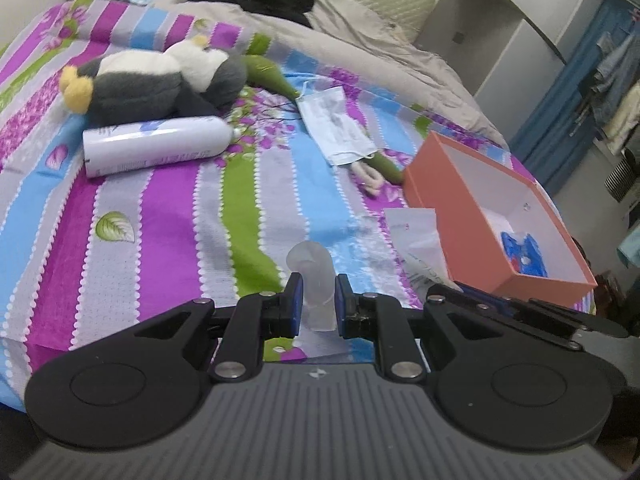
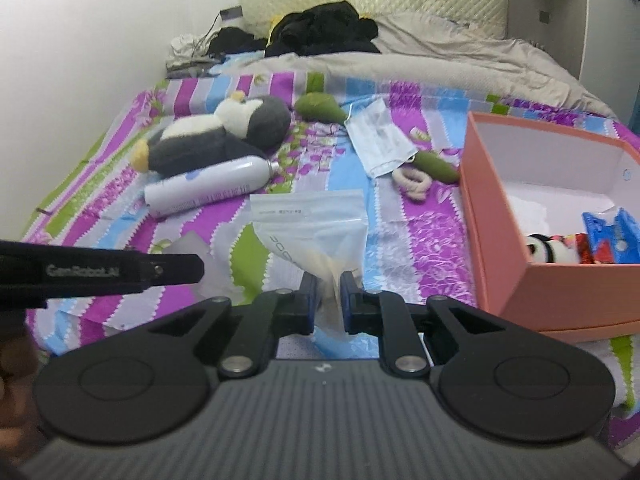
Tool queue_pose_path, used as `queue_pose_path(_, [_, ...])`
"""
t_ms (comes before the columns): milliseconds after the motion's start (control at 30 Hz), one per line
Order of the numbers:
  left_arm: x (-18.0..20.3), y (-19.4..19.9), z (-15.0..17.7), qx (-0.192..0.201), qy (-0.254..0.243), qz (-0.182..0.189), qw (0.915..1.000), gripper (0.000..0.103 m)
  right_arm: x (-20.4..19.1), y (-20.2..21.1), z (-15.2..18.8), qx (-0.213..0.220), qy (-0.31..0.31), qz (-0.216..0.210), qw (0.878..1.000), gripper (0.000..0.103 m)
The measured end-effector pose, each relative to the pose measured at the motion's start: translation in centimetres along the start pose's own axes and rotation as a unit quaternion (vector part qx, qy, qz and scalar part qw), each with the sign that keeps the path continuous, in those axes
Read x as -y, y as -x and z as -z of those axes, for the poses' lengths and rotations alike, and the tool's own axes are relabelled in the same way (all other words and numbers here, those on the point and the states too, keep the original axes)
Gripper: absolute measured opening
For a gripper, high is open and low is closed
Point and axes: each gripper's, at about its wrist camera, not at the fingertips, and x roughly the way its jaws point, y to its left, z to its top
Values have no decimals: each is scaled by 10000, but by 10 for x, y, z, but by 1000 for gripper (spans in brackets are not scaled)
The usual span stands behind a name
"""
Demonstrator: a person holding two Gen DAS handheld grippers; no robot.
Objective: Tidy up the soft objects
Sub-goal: 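Lift the clear cup with the left tool while the right tool lifts the sponge bag, then carry the cup with the left tool while the right tool carries the sponge bag into the box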
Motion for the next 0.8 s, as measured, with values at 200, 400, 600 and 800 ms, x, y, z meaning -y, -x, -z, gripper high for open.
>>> queue_pose_path(200, [21, 22, -2, 4, -149, 14, 9999, 19, 6, 33, -6, 165, -9, -30, 9999, 17])
queue_pose_path(400, [43, 33, -3, -12, -215, 39, 9998, 19, 23, 57, -9, 285, -79, 14, 9996, 17])
queue_pose_path(600, [75, 40, -2, 38, -354, 132, 9993, 19, 46, 79, -7, 349, -196, 125, 9991, 17])
queue_pose_path(800, [117, 37, -1, 19, -596, 427, 9973, 19, 76, 104, -2, 425, -333, 445, 9975, 17])
